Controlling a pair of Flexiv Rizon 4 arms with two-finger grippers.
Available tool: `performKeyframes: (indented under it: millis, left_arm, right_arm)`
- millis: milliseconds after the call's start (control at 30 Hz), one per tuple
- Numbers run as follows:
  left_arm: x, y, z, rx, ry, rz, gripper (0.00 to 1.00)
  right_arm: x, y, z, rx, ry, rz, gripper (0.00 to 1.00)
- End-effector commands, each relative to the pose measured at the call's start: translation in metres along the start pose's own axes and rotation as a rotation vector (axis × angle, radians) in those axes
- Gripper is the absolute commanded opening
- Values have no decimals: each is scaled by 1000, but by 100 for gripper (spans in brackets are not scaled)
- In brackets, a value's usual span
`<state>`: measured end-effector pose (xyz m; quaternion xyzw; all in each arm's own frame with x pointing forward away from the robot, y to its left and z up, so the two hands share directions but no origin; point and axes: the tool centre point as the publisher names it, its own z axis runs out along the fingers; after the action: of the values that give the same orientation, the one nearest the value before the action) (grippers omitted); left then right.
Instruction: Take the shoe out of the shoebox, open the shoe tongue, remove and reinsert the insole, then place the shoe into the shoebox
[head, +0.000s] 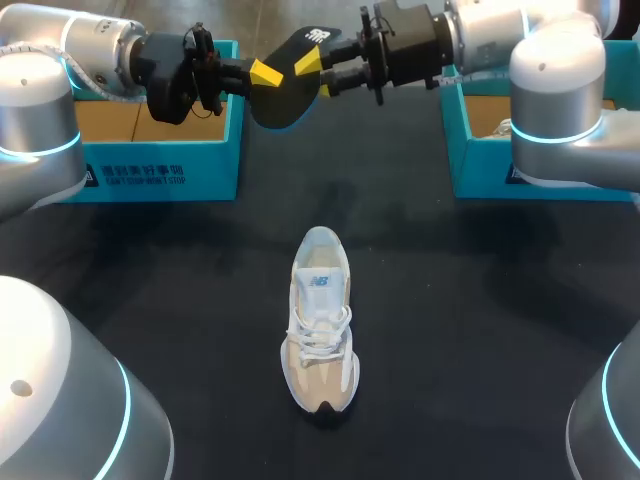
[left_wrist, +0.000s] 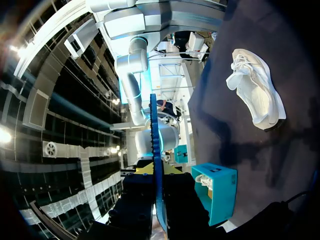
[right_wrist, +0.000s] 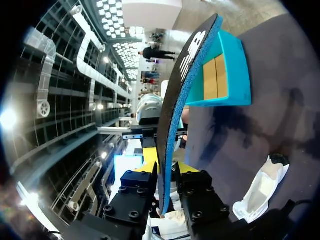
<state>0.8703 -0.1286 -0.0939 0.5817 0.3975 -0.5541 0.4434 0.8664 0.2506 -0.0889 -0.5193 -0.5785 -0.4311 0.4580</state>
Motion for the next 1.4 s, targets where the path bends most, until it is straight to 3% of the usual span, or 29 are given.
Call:
performKeyframes:
  millis: [33,100,400,467,500,533,767,1100,1400]
  left_arm:
    - [1,0,1,-2,-2,3,0]
    - [1,0,1,-2,-2,3,0]
    - [0,0,1,-3,-3,4,2]
    - [0,0,1,-3,-4,4,53]
    - [-1,0,2,0,-3,7,91]
    - [-1,0,2,1,-3,9,100]
    - [-3,3,-2,-1,-4,13,100]
    - [-20,1,-29,16,38,-1,100]
    - [-39,-16,-54,32,141,-52,100]
  right_arm:
    - [1,-1,5,-7,-8,5,19]
    - [0,-2,6,-9,-9,8,0]
    - [-1,-4,5,-17,-7,9,0]
    - [-1,-5,5,-18,-6,8,0]
    - [-1,-5,4,-19,-5,8,0]
    - [-1,-5,4,-20,-4,8,0]
    - [0,-6,2,-27,2,-7,0]
    - [-4,-8,0,-15,39,-80,0]
    - [-5,-17,2,-8,71,-151,0]
